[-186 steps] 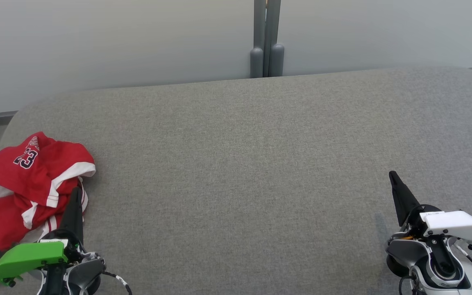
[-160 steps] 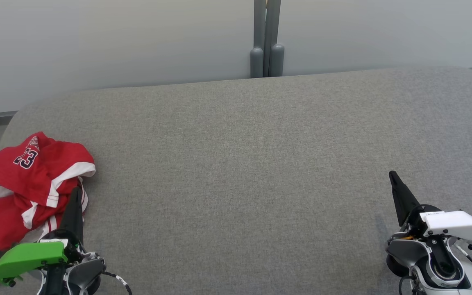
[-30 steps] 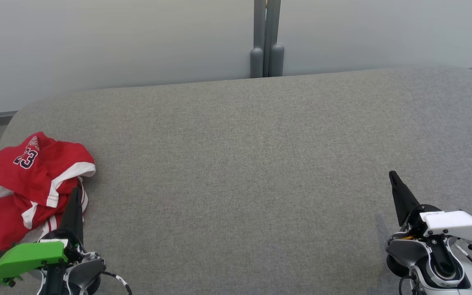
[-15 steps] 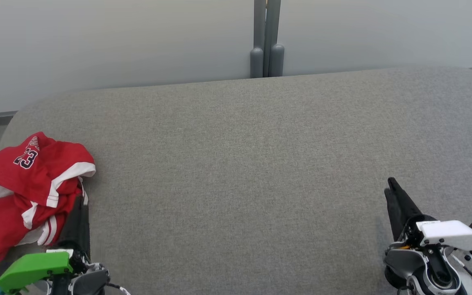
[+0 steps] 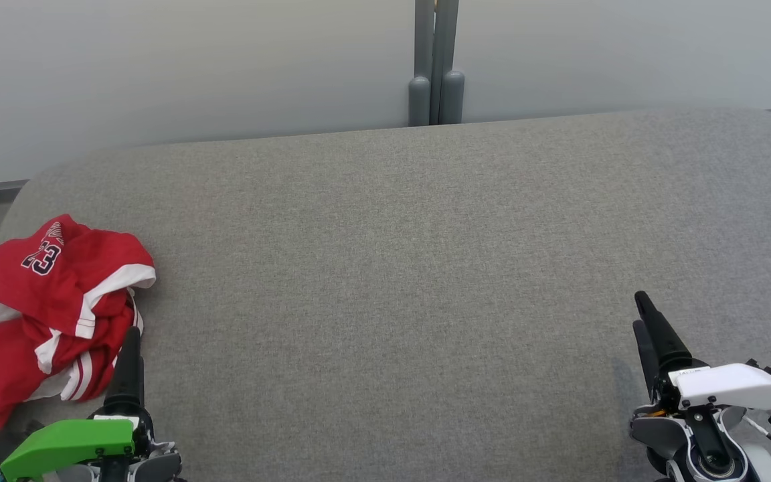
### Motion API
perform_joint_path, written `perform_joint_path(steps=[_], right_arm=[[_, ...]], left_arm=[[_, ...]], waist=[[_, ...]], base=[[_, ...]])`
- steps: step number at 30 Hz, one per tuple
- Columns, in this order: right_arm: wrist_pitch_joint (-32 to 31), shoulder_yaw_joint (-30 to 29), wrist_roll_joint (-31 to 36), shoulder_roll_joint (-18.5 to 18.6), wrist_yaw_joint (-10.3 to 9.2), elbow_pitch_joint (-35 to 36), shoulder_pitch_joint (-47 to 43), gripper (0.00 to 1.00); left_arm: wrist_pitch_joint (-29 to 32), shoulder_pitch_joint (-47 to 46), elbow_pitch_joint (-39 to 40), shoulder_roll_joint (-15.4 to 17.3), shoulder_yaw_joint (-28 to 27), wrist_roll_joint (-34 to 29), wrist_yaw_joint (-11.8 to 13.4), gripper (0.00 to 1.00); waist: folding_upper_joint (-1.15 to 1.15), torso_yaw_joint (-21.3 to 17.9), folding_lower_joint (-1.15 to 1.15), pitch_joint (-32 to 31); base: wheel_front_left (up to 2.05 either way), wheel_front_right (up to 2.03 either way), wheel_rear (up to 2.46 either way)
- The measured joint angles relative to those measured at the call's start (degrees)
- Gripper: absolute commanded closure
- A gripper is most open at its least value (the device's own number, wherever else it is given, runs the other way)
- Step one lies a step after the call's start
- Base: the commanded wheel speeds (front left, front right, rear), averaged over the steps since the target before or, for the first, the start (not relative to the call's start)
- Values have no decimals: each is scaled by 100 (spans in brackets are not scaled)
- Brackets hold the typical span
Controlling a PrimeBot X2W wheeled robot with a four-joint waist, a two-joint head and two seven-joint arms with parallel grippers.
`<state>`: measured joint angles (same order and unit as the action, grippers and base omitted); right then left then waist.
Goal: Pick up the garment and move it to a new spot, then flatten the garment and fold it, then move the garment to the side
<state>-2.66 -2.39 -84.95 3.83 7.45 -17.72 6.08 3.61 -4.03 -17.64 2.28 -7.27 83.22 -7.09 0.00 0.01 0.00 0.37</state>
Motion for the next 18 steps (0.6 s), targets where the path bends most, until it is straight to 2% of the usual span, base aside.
perform_joint_path(steps=[15,18], right_arm=[[357,287,1653,114,0,105,-23,0],[387,332,1853,131,0,116,-28,0]], left_arm=[[-372,52,65,-2,125,-1960,0,0],[-420,93,79,-2,140,-2172,4,0]], waist=[[0,17,0,19],[0,19,0,22]], base=[[0,0,0],[0,0,0]])
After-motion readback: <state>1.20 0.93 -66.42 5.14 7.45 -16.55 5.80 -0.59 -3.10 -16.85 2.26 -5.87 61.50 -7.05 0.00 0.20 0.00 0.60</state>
